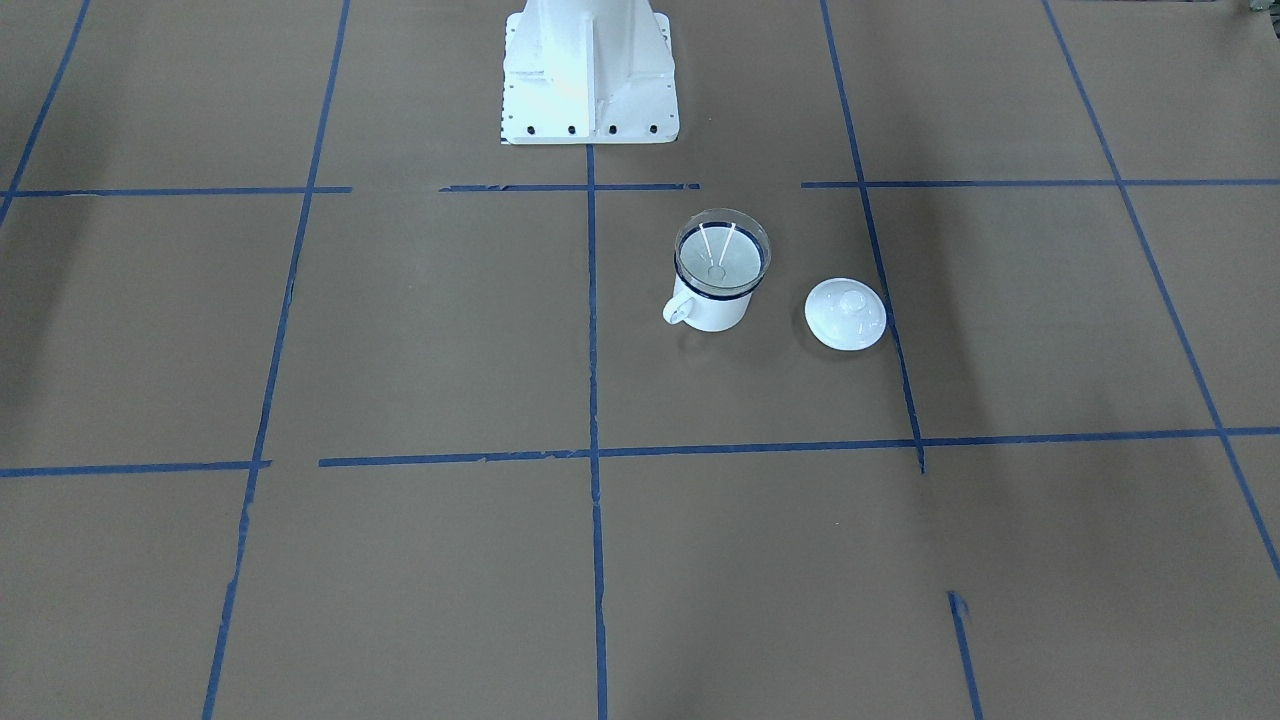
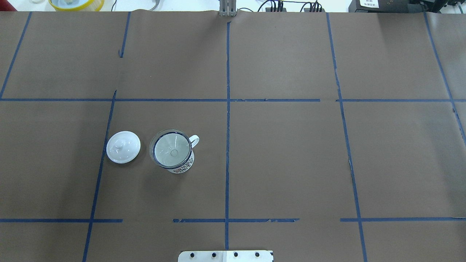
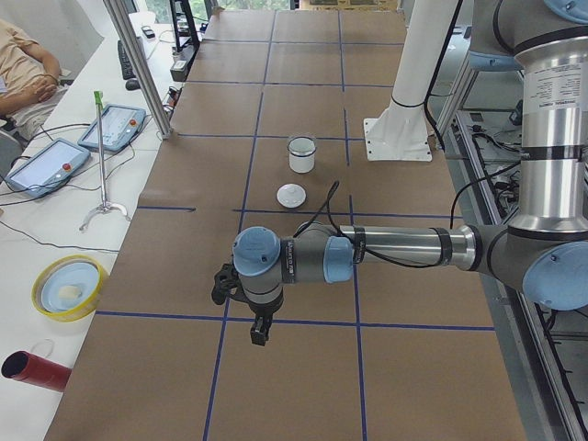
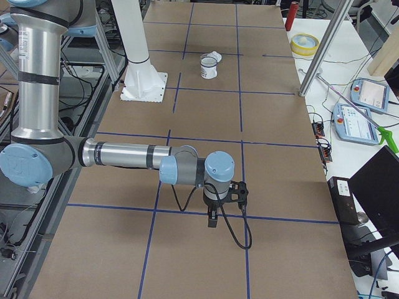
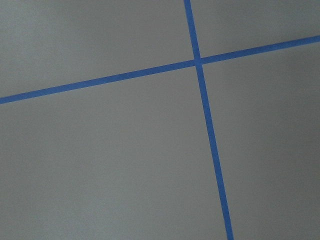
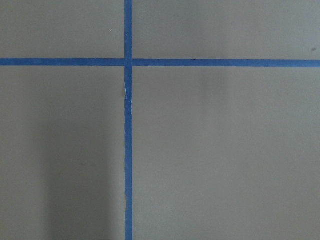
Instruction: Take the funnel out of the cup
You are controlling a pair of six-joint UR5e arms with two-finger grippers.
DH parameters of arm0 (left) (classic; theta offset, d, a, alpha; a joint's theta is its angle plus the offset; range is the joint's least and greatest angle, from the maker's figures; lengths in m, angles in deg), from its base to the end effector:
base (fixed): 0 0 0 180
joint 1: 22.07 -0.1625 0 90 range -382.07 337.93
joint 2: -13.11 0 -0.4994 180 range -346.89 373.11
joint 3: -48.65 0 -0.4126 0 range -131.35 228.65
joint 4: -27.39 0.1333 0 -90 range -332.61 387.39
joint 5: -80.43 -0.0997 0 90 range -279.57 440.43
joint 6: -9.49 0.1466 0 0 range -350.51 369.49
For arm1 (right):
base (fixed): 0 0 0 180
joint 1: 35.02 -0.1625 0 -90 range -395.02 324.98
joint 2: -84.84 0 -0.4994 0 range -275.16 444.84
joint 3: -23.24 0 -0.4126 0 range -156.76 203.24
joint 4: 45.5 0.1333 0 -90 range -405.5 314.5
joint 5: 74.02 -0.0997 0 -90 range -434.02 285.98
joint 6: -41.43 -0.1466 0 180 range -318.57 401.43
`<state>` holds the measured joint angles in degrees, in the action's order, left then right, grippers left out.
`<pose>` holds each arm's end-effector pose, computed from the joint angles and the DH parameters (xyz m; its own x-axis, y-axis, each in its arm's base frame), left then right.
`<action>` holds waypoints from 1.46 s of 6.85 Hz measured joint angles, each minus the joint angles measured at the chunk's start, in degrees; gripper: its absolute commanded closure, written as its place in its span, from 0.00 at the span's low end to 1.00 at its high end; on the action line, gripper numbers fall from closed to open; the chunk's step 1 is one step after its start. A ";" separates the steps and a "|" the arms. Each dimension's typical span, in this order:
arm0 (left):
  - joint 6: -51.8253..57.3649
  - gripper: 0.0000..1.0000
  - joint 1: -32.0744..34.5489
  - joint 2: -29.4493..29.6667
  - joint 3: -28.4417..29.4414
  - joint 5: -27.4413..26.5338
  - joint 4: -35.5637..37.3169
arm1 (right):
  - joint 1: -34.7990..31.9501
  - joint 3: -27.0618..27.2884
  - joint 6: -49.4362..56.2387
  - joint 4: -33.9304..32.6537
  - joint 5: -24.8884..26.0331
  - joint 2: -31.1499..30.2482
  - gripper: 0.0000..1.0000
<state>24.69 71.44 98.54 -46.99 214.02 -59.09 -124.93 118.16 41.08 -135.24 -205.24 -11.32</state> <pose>-0.0608 -0.4650 0.7630 0.7119 0.1903 -0.6760 -0.1300 0.9817 0.1394 0.0360 -0.4568 0.7799 0.7522 0.0162 0.6587 -0.0030 0.9998 -0.0211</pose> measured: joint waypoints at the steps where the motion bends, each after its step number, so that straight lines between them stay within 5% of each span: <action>1: 0.02 0.00 -0.02 0.00 -0.27 -0.04 0.04 | 0.00 0.00 0.00 0.00 0.00 0.00 0.00; 5: -0.19 0.00 -0.86 0.66 -4.27 -0.20 -0.27 | 0.00 -0.06 0.00 0.00 0.00 0.00 0.00; 10: -8.56 0.00 -2.16 15.55 -5.93 0.19 -7.62 | 0.00 0.00 0.00 0.00 0.00 0.00 0.00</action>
<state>16.14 69.28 114.09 -52.92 214.21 -66.71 -124.93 118.16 41.08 -135.23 -205.24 -11.32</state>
